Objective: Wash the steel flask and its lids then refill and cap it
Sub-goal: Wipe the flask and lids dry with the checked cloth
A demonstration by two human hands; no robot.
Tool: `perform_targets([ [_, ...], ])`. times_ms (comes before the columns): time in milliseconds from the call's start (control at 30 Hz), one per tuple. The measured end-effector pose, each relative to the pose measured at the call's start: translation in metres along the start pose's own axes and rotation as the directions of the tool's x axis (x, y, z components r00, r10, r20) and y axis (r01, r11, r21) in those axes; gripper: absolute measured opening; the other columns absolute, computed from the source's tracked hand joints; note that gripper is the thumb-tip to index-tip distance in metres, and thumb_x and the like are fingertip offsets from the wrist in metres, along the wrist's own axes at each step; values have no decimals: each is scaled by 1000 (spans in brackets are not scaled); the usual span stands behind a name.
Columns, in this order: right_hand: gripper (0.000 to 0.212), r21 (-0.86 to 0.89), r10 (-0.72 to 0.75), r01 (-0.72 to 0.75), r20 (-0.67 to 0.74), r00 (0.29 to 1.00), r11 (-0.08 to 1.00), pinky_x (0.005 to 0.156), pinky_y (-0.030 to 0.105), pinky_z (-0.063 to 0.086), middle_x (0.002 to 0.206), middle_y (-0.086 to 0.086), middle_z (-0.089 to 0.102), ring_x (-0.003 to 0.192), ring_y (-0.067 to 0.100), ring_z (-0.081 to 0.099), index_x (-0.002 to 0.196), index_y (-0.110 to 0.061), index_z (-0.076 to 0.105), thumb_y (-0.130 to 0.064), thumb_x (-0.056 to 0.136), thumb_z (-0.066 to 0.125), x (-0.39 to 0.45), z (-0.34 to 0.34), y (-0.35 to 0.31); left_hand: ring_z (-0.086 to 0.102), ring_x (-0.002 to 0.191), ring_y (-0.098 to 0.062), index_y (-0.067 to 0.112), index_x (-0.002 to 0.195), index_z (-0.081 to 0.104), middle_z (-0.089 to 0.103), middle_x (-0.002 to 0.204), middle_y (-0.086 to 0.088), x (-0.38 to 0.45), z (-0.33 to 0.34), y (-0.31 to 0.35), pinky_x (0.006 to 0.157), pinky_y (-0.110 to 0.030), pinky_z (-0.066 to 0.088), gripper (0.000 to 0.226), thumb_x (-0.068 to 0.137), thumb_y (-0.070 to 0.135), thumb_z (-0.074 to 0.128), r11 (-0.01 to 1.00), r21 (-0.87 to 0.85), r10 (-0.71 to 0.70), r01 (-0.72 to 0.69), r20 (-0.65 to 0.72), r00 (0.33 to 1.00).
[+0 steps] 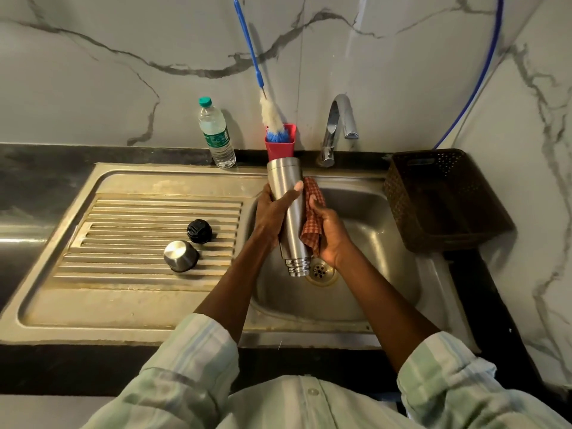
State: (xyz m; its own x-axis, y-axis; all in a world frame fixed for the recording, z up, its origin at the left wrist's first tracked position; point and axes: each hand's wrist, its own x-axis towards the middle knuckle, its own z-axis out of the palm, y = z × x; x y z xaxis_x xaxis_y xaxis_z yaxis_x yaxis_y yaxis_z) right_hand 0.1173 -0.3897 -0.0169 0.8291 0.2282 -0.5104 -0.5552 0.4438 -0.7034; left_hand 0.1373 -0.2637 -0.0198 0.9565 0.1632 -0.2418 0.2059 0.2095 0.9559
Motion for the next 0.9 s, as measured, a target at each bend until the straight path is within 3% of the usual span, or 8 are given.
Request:
perform_targets([
  [67, 40, -55, -5, 7, 32, 999, 998, 89, 44, 54, 106, 13, 72, 90, 28, 69, 121, -10, 64, -37, 92, 60, 0, 6, -6, 71, 94, -20, 18, 133, 50, 69, 112, -4, 0, 3, 5, 80, -36, 61, 70, 75, 37, 84, 998, 47, 58, -53, -107, 993],
  [167, 43, -147, 51, -46, 33, 998, 988, 84, 41, 54, 104, 14, 72, 87, 29, 69, 119, -5, 64, -37, 90, 63, 4, 6, -3, 70, 91, -23, 16, 122, 52, 67, 107, -7, 4, -4, 16, 75, -35, 60, 57, 76, 26, 84, 985, -99, 110, -140, -260, 959],
  [333, 41, -206, 134, -125, 35, 990, 971, 76, 41, 58, 115, 21, 69, 104, 39, 66, 121, -4, 60, -31, 90, 64, 7, 1, 15, 68, 88, -22, 12, 119, 54, 65, 100, -6, 9, -33, 24, 78, -38, 60, 80, 55, 49, 84, 938, -221, 130, -268, -493, 861],
  [433, 37, -121, 161, -149, 102, 982, 981, 77, 45, 57, 120, 20, 67, 106, 40, 66, 123, -10, 62, -28, 91, 58, 12, 3, 18, 69, 92, -24, 21, 120, 53, 66, 104, -6, 8, -55, 30, 82, -42, 60, 70, 63, 46, 84, 901, -277, 129, -334, -564, 815],
  [567, 32, -28, 132, -130, 78, 988, 991, 83, 47, 55, 111, 19, 69, 96, 34, 69, 119, -10, 63, -30, 96, 53, 23, 17, 22, 69, 98, -28, 19, 136, 44, 64, 119, -12, 5, -93, 56, 78, -40, 61, 72, 78, 37, 82, 821, -451, 5, -349, -605, 796],
  [667, 32, 14, 113, -114, 65, 991, 993, 87, 50, 52, 114, 19, 67, 106, 36, 64, 119, -10, 61, -30, 96, 53, 30, 34, 22, 70, 90, -25, 14, 132, 44, 66, 110, -11, 5, -124, 78, 78, -42, 62, 68, 79, 38, 81, 780, -530, -89, -334, -621, 779],
  [800, 33, 52, 98, -103, 82, 992, 993, 75, 46, 58, 101, 21, 71, 93, 36, 68, 118, -10, 60, -33, 98, 50, 40, 62, 20, 70, 94, -26, 10, 123, 47, 66, 110, -10, 5, -166, 94, 91, -49, 57, 71, 75, 47, 83, 761, -577, -219, -297, -659, 719],
  [900, 31, 47, 97, -101, 86, 992, 994, 82, 46, 55, 94, 20, 72, 93, 36, 66, 111, -9, 61, -35, 98, 51, 44, 82, 18, 68, 102, -36, 10, 126, 45, 66, 117, -16, 5, -188, 96, 92, -54, 56, 70, 80, 52, 77, 662, -718, -373, -213, -563, 737],
])
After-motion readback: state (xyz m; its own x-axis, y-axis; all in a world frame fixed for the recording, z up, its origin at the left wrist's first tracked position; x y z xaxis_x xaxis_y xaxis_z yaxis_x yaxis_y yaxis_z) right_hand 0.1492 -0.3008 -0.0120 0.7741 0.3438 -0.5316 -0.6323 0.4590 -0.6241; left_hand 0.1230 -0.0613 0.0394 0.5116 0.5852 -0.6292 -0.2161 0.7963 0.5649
